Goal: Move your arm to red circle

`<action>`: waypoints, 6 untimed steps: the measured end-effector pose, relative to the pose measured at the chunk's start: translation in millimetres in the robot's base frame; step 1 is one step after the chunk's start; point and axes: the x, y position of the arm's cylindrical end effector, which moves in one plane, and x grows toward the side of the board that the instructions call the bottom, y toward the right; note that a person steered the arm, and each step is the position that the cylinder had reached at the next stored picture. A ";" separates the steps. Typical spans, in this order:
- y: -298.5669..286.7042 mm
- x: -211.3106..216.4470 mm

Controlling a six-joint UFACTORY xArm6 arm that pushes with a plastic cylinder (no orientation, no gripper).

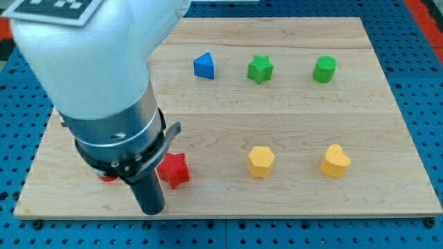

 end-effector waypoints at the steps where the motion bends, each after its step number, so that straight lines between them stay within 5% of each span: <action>1: 13.3 -22.7; 2: 12.1 -39.2; 3: 6.4 3.6; 6: -109.9 -14.9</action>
